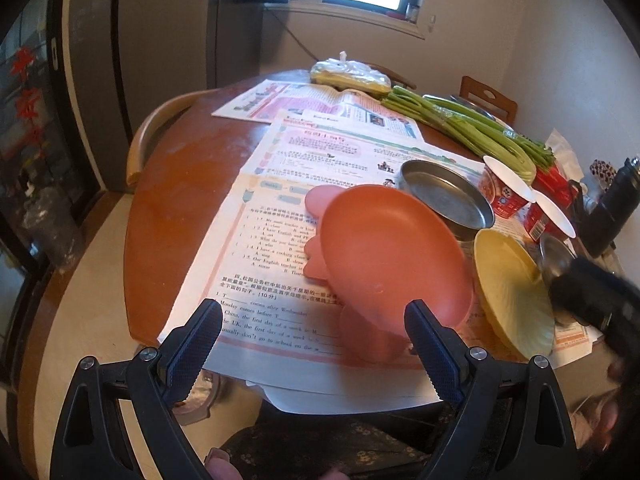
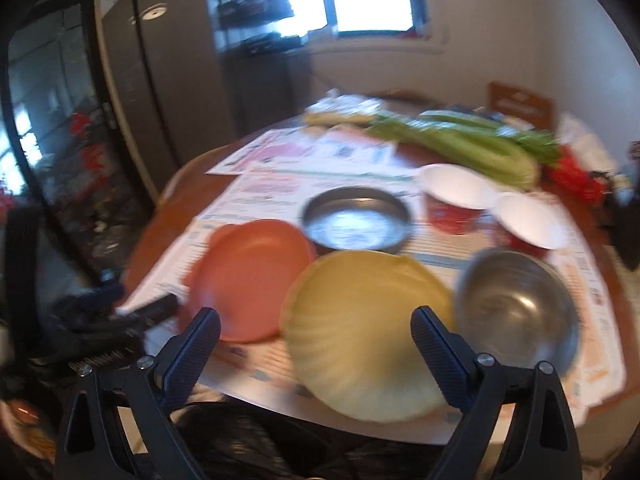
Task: Organize plates and bowls
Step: 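Grasp the rim of the terracotta-orange plate with the left tool and lift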
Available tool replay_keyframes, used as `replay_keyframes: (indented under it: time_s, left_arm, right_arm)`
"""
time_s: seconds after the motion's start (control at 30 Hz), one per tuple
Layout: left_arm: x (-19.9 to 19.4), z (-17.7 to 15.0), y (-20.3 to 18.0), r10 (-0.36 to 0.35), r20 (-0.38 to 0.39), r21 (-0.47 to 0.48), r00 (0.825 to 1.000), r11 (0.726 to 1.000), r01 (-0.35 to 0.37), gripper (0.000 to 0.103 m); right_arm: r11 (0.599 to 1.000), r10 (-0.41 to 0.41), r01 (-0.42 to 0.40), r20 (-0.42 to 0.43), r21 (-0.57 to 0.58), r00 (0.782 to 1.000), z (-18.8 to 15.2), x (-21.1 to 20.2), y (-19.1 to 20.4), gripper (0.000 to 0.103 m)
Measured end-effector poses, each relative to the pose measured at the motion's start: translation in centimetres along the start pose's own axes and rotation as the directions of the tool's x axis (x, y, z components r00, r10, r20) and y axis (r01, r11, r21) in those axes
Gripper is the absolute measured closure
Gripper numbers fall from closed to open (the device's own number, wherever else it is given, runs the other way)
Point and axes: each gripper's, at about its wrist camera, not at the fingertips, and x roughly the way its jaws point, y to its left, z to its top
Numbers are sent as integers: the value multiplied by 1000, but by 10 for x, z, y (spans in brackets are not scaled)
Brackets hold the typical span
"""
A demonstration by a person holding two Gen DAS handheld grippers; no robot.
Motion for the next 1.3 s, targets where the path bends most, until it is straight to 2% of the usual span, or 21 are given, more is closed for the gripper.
replay_keyframes:
  time_s: [0.2, 0.33, 0.4, 0.6, 0.67, 0.8, 1.07, 1.13, 1.17, 1.2, 1.27, 1.3]
  left_arm:
    - [19, 0, -1, -29, -52, -5, 998, 1000, 29, 10]
    - [31, 2, -5, -25, -65, -3, 998, 1000, 25, 10]
    - [36, 3, -7, -23, -76, 2, 997, 1000, 23, 10]
    - [47, 6, -8, -28, -98, 1, 995, 1000, 28, 10]
    - [50, 7, -8, -29, -101, 1, 994, 1000, 29, 10]
    - [54, 9, -8, -26, -108, 5, 994, 1000, 27, 10]
    - [57, 11, -11, -44, -105, 8, 994, 999, 45, 11]
    - [58, 11, -10, -49, -105, 0, 993, 999, 50, 17]
    - [59, 11, -10, -56, -106, -5, 993, 998, 56, 35]
    - [58, 11, -11, -44, -96, 6, 994, 999, 44, 43]
    - [60, 13, -10, -45, -99, 8, 994, 999, 46, 51]
    - [60, 14, -9, -60, -99, -4, 993, 998, 60, 58]
  right_arm:
    - [995, 74, -78, -63, -64, 995, 41, 25, 15, 11]
    - [989, 62, -78, -126, -126, 990, 53, 51, 26, 18]
    - [987, 25, -51, -167, -155, 986, 55, 67, 30, 30]
    - [986, 24, -69, -282, -151, 959, 53, 104, 24, 43]
    - [985, 28, -79, -303, -156, 953, 52, 113, 23, 43]
    - [984, -14, -47, -337, -172, 941, 50, 127, 21, 52]
    - [983, -50, -23, -389, -181, 920, 47, 150, 18, 56]
    - [981, -55, -24, -394, -192, 917, 46, 154, 19, 59]
    - [982, -54, -23, -393, -189, 918, 46, 155, 19, 60]
    - [983, -50, -26, -394, -184, 918, 46, 156, 18, 62]
    - [987, -24, -42, -402, -153, 915, 45, 156, 16, 64]
    - [988, -8, -54, -405, -142, 914, 44, 156, 15, 66]
